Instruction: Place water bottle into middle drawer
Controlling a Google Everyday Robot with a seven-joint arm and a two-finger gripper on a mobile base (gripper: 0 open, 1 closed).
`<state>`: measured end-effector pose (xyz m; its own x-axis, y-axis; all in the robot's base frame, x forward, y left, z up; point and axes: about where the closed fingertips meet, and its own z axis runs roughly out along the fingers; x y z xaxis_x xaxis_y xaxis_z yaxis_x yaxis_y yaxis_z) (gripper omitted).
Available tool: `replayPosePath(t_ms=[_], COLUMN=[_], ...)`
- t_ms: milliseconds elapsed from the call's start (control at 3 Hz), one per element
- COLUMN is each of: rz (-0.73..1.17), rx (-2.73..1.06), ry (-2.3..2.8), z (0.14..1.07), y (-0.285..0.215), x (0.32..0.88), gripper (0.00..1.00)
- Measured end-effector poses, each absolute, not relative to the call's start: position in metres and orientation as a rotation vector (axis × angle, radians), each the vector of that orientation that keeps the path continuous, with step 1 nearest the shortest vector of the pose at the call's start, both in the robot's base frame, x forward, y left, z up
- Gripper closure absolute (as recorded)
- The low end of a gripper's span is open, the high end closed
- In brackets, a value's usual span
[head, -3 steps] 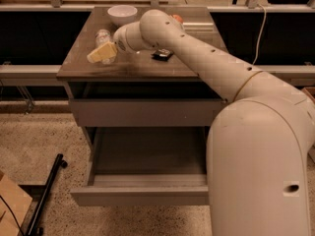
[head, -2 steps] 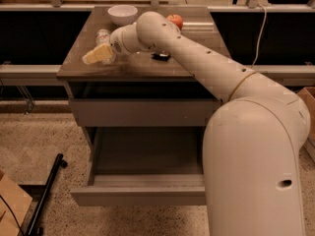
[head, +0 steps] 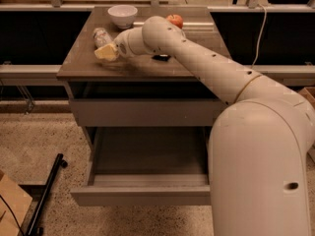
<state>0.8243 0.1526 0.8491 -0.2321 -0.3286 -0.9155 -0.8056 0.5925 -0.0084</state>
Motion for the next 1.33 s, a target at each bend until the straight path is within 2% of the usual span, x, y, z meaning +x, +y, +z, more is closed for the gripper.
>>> replayPosePath(t_ms=[667, 1000, 1333], rz=[0.556, 0.565, 0.564], rx=[-0.879, -0.917, -1.051], ry=[1.803, 1.733, 1.63], z=[0.86, 0.89, 0.929], y=[0.128, 0.103, 0.071], x=[0.816, 0.801, 0.759], gripper=[0.89, 1.0, 1.0])
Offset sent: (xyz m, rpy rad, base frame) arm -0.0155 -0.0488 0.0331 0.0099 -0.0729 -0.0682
